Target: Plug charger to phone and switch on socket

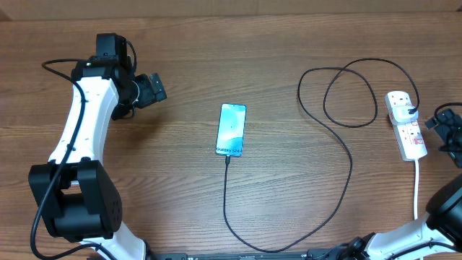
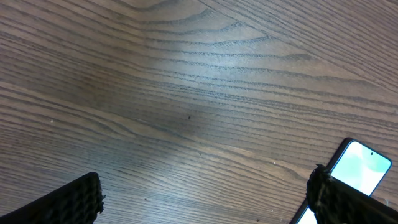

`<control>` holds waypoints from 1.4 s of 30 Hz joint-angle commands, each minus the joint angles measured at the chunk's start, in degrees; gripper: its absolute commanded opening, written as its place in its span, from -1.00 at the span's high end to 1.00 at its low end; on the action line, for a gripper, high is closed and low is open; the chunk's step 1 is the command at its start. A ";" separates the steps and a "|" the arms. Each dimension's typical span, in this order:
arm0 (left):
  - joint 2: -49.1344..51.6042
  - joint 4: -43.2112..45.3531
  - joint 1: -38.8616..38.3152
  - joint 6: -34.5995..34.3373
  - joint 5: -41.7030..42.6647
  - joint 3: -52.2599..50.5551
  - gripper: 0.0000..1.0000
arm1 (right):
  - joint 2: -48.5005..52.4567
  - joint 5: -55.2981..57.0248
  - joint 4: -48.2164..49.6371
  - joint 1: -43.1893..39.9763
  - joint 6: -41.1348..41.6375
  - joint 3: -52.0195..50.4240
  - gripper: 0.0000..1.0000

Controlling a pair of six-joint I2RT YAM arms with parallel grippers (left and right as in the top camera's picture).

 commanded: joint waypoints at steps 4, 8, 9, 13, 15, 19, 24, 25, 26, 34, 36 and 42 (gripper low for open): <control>-0.04 0.07 -0.28 1.27 -0.83 0.44 -1.00 | 0.07 -1.20 1.66 0.68 -1.92 -0.39 -1.00; -0.04 0.07 -0.28 1.27 -0.83 0.44 -1.00 | 0.07 -1.25 1.79 0.70 -1.90 -0.42 -1.00; -0.04 0.07 -0.28 1.27 -0.83 0.44 -1.00 | 0.07 -1.29 1.86 0.70 -1.90 -0.42 -1.00; -0.04 0.07 -0.28 1.27 -0.85 0.44 -1.00 | 0.07 -2.25 1.92 0.76 -1.90 -0.42 -1.00; -0.04 0.07 -0.28 1.27 -0.85 0.44 -1.00 | 0.07 -2.27 1.95 1.03 -1.92 -0.42 -1.00; -0.04 0.07 -0.28 1.27 -0.85 0.44 -1.00 | 0.07 -1.79 1.77 1.73 -3.17 -0.55 -0.99; -0.04 0.07 -0.28 1.27 -0.83 0.44 -1.00 | 0.17 -0.98 2.03 1.70 -3.17 -1.14 -0.99; -0.04 0.07 -0.28 1.27 -0.85 0.44 -1.00 | 0.22 -0.96 2.05 1.70 -3.17 -1.33 -0.99; -0.04 0.07 -0.28 1.27 -0.83 0.44 -1.00 | 0.28 -0.98 2.34 1.70 -3.15 -1.64 -0.99; -0.04 0.07 -0.28 1.27 -0.83 0.44 -1.00 | 0.44 -0.98 4.50 1.70 -3.17 -2.99 -1.00; -0.04 0.07 -0.28 1.27 -0.85 0.44 -1.00 | 0.57 -0.96 4.81 1.70 -3.19 -2.99 -1.00; -0.04 0.07 -0.28 1.27 -0.83 0.44 -0.99 | 2.25 -0.98 5.81 1.70 -3.19 -2.99 -1.00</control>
